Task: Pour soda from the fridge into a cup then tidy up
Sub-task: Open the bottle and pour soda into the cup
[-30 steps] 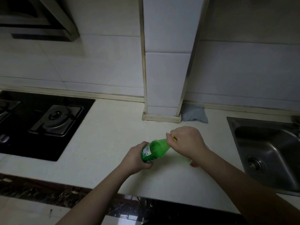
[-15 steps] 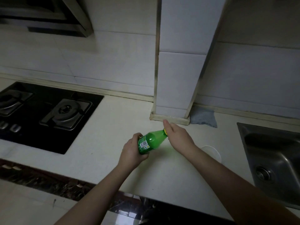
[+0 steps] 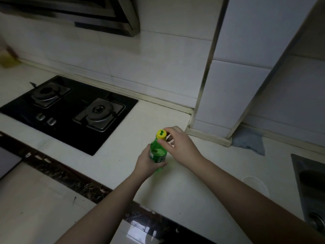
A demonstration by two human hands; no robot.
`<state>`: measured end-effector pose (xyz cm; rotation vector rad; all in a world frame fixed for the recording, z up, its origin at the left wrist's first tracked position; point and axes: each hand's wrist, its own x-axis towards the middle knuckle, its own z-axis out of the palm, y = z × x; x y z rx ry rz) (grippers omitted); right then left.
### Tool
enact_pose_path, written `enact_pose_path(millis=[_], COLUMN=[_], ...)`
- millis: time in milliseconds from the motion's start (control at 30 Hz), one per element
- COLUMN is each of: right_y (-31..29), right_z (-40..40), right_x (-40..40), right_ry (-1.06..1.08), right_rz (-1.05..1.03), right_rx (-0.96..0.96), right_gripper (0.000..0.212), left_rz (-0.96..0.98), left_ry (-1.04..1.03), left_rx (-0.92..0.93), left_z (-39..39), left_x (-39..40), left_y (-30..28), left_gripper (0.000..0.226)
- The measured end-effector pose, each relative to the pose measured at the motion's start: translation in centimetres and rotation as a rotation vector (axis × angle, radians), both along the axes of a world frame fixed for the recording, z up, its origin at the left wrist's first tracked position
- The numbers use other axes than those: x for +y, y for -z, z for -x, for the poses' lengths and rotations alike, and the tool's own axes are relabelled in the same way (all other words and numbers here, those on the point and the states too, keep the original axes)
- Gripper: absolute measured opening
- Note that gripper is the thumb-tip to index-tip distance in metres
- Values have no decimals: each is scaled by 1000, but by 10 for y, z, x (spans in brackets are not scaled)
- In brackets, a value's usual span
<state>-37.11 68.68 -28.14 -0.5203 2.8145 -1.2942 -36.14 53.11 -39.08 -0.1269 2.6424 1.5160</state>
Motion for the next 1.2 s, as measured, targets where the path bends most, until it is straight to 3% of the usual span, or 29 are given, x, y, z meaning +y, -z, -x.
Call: enact_pose_path(millis=[667, 1200], right_y=[30, 31], right_z=[72, 76], right_x=[-92, -99], right_ry=[-39, -43], right_rz=[-9, 50], right_rx=[-80, -166], right_gripper=[37, 38], left_rz=[-27, 40], left_ry=[-245, -210], left_rx=[-109, -131], left_z=[55, 68], left_x=[-60, -72], left_y=[20, 30], left_gripper=[73, 73])
